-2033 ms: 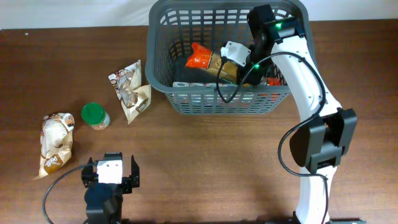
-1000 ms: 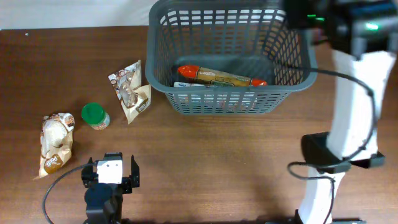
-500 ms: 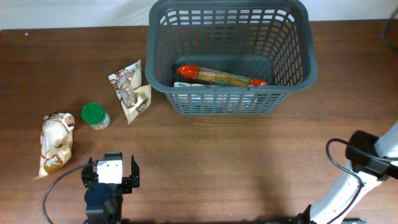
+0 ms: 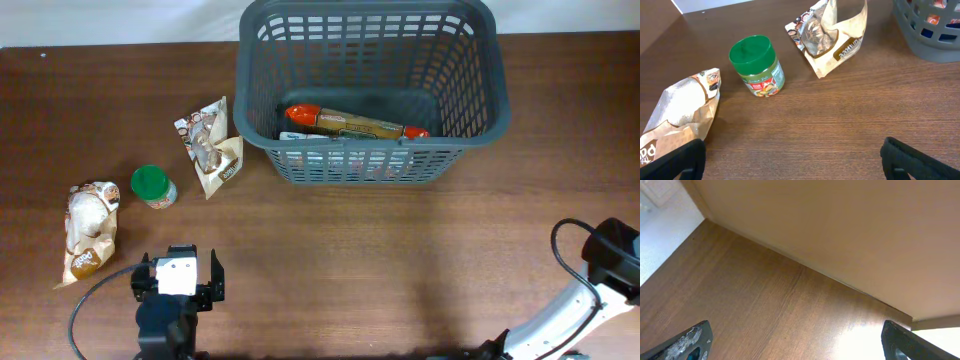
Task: Pack container
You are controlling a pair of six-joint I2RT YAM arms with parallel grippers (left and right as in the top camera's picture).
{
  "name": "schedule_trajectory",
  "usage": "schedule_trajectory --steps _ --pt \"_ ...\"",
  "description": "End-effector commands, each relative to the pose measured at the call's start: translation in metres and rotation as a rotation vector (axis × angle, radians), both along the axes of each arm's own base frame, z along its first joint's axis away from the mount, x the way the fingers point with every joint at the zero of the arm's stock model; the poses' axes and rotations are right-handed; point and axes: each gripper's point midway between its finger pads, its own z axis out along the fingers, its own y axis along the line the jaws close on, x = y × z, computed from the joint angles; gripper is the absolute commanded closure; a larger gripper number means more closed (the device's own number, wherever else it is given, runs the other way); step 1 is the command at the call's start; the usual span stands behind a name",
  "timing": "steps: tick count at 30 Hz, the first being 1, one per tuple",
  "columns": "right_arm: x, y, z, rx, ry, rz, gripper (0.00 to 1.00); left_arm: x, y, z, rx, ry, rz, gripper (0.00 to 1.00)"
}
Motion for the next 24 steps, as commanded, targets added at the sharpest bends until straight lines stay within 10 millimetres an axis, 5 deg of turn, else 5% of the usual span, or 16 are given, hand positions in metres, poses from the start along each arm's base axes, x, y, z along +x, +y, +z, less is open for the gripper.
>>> schedule_trajectory --steps 1,24 --pt "0.0002 -0.0003 -0.0003 0.006 -0.010 -0.004 0.01 0.0006 -0.0025 0.0000 0.010 -0.004 -0.020 0.01" --pt "0.0005 -0.0001 -0.0004 0.006 -0.009 -0.003 0.01 0.0040 -0.0063 0.0063 -0.035 -0.039 -0.023 0.01"
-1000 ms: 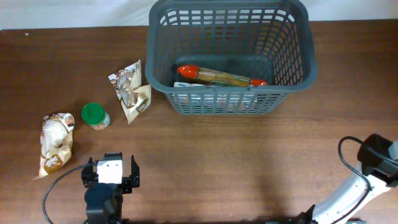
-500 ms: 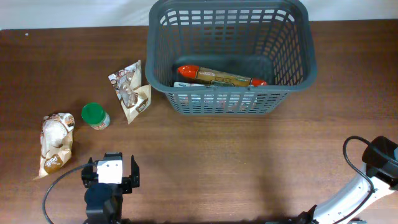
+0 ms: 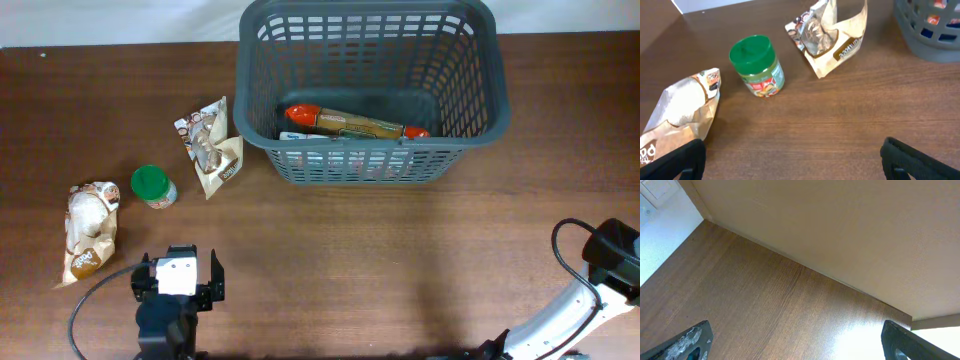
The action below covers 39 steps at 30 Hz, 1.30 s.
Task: Pack container
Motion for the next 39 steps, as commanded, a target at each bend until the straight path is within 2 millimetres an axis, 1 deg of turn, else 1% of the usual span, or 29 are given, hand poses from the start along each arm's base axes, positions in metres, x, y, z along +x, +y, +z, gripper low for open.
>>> schedule_trajectory --steps 1,3,5,9,13,17,21,23,25,27,32,35,39 --pt "0.001 0.000 0.000 0.005 -0.006 0.000 0.01 0.005 -0.007 0.011 -0.065 -0.060 -0.018 0.01" --pt "0.001 0.000 0.000 0.005 -0.006 0.001 0.01 0.008 -0.008 0.027 -0.112 -0.114 -0.003 0.01" --pt "0.001 0.000 0.000 0.005 -0.006 0.001 0.01 0.007 -0.008 0.040 -0.115 -0.131 -0.001 0.01" --pt "0.001 0.000 0.000 0.005 -0.006 0.000 0.01 0.007 -0.007 0.066 -0.114 -0.115 0.003 0.01" --pt "0.001 0.000 0.000 0.005 -0.007 0.001 0.01 0.017 -0.006 0.095 -0.115 -0.055 0.014 0.01" --pt "0.001 0.000 0.000 0.005 -0.007 0.001 0.01 0.040 -0.010 0.117 -0.133 0.070 0.002 0.01" --pt "0.001 0.000 0.000 0.005 -0.007 0.001 0.01 0.074 -0.025 0.134 -0.181 0.211 -0.064 0.01" --pt "0.001 0.000 0.000 0.005 -0.006 0.001 0.01 0.090 -0.030 0.138 -0.201 0.260 -0.087 0.01" --pt "0.001 0.000 0.000 0.005 -0.007 0.001 0.01 0.106 -0.031 0.137 -0.207 0.295 -0.088 0.01" --pt "0.001 0.000 0.000 0.005 -0.007 0.000 0.01 0.116 -0.034 0.131 -0.220 0.331 -0.101 0.01" --pt "0.001 0.000 0.000 0.005 -0.007 0.001 0.01 0.124 -0.033 0.106 -0.175 0.425 -0.122 0.01" --pt "0.001 0.000 0.000 0.005 -0.007 0.000 0.01 0.123 -0.018 0.089 -0.176 0.484 -0.044 0.01" --pt "0.001 0.000 0.000 0.005 -0.007 0.000 0.01 0.120 0.007 0.067 -0.250 0.558 0.081 0.01"
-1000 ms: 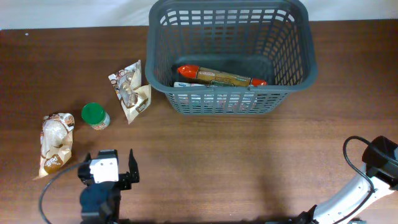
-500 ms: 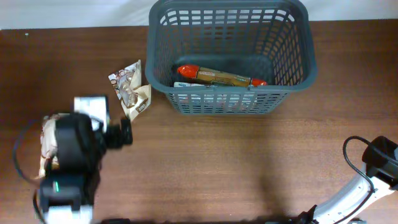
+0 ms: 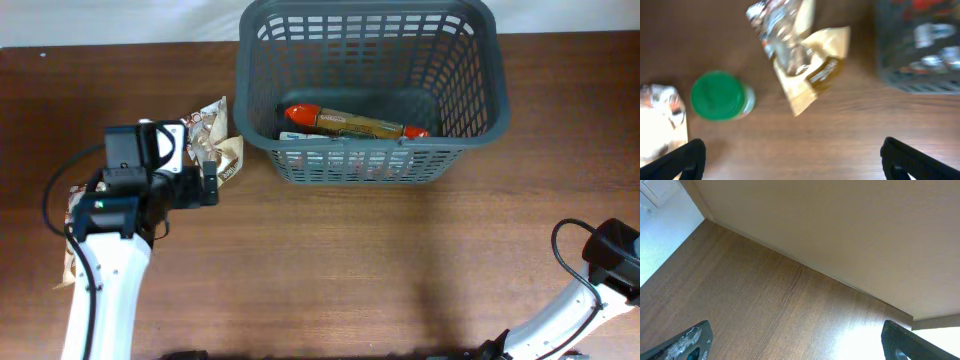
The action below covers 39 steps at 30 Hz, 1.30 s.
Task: Pack container
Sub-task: 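Move the left gripper down over the green-lidded Knorr jar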
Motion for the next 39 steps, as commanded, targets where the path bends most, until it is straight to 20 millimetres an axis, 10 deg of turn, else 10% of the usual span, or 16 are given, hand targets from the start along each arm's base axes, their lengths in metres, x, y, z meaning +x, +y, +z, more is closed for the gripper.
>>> schedule_trajectory --steps 1,17,39 --pt "0.000 0.000 0.000 0.002 -0.006 -0.002 0.01 0.002 0.025 -0.012 -0.024 0.052 0.114 0.01" --pt "0.000 0.000 0.000 0.002 -0.006 -0.003 0.01 0.031 0.064 -0.095 -0.200 0.195 0.238 0.01" --pt "0.000 0.000 0.000 0.002 -0.006 -0.003 0.01 0.060 0.095 -0.057 -0.109 0.248 0.329 0.01"
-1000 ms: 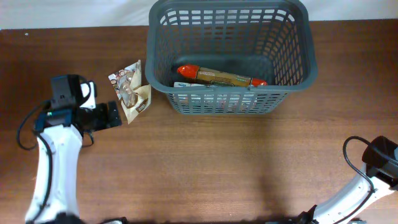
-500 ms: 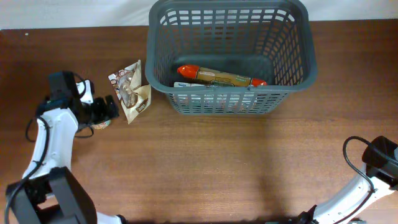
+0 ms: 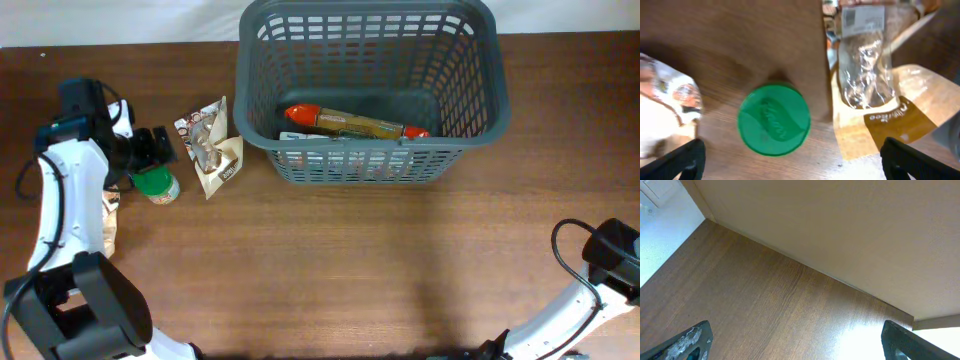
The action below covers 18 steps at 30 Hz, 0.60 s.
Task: Pack container
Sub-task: 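Move the left gripper down over the green-lidded Knorr jar, then close the left gripper around the Knorr jar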
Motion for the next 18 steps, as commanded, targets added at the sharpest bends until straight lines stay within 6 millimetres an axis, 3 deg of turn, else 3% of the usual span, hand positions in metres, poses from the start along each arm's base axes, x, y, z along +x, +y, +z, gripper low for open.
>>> schedule_trajectory --steps 1,11,18 --pt "0.000 0.000 0.000 0.000 -0.004 -0.005 0.01 -0.002 0.011 -0.004 0.041 0.035 0.030 0.01" --pt "0.000 0.000 0.000 0.000 -0.004 -0.004 0.01 -0.010 0.005 -0.057 -0.019 0.192 -0.002 0.01" --pt "0.000 0.000 0.000 0.000 -0.004 -0.004 0.01 -0.010 0.005 -0.075 -0.030 0.228 -0.002 0.01"
